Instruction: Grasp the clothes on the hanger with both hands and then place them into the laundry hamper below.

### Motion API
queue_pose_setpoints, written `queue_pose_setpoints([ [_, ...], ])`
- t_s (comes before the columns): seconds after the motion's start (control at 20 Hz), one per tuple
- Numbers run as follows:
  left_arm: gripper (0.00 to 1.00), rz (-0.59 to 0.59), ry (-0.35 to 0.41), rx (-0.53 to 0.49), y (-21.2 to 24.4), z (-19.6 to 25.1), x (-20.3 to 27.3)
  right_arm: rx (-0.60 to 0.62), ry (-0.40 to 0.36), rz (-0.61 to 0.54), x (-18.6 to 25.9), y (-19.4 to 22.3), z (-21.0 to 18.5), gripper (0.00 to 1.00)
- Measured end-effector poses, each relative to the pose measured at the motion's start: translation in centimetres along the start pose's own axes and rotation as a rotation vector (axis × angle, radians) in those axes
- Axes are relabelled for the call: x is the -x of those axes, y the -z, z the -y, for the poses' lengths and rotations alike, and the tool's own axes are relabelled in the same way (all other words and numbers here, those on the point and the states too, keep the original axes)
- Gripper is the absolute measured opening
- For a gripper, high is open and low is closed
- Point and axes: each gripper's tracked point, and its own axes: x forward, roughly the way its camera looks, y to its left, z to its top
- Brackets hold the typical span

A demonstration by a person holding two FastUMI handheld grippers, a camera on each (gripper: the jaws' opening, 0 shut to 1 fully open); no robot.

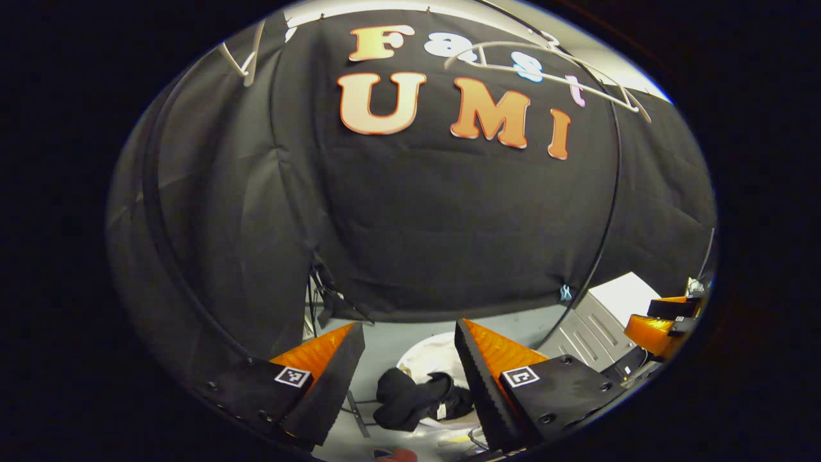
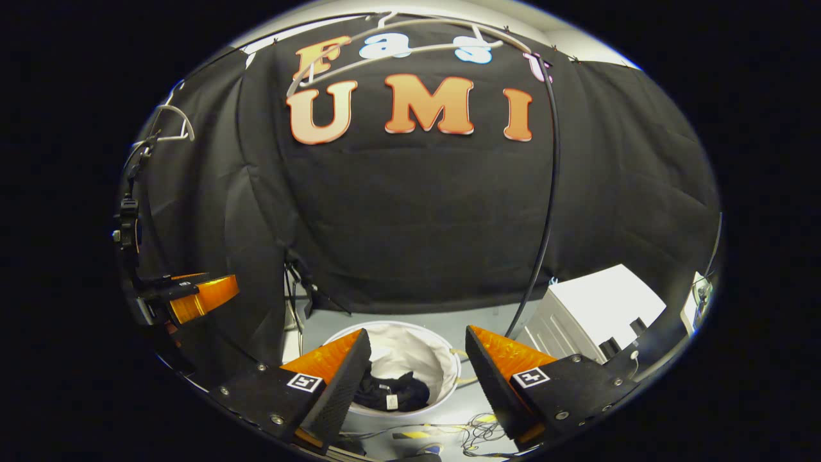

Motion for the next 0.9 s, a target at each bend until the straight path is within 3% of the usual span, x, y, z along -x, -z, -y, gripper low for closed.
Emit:
queue_pose_setpoints([
  [0.05, 0.97, 0.041, -0.010, -0.001, -1.7, -0.4, 0.4, 0.004, 0.005, 0.036, 0.6, -1.8, 0.3, 0.92],
  [0.15, 0.92, 0.115, -0.011, 0.003, -4.8, -0.3, 1.5, 0.014, 0.017, 0.111, 2.3, -5.4, 0.9, 0.92],
  [0.45, 0.92, 0.300, 0.000, 0.023, -13.0, -0.1, 5.2, -0.002, 0.051, 0.311, 7.4, -14.2, 2.9, 0.92],
  [0.5, 0.92, 0.327, 0.000, 0.023, -14.2, 0.0, 5.8, -0.010, 0.059, 0.347, 8.2, -15.5, 3.4, 0.99],
  [0.55, 0.93, 0.355, -0.002, 0.017, -15.3, -0.1, 6.0, -0.015, 0.064, 0.384, 8.9, -16.8, 3.7, 0.92],
  [0.65, 0.93, 0.405, -0.022, 0.000, -17.1, -0.5, 7.1, -0.013, 0.077, 0.444, 9.9, -18.8, 4.2, 0.92],
  [0.7, 0.98, 0.428, -0.037, 0.002, -17.9, -1.0, 7.7, -0.012, 0.081, 0.459, 10.1, -19.4, 4.4, 0.92],
  [0.75, 0.98, 0.451, -0.048, 0.011, -18.5, -1.2, 8.3, -0.015, 0.086, 0.471, 10.4, -19.9, 4.7, 0.99],
  [0.8, 0.98, 0.468, -0.043, 0.024, -19.1, -1.2, 8.8, -0.022, 0.093, 0.493, 11.0, -20.4, 5.2, 0.92],
  [0.9, 0.99, 0.494, -0.051, 0.041, -19.8, -1.6, 9.6, -0.037, 0.108, 0.531, 12.0, -21.0, 6.2, 0.92],
])
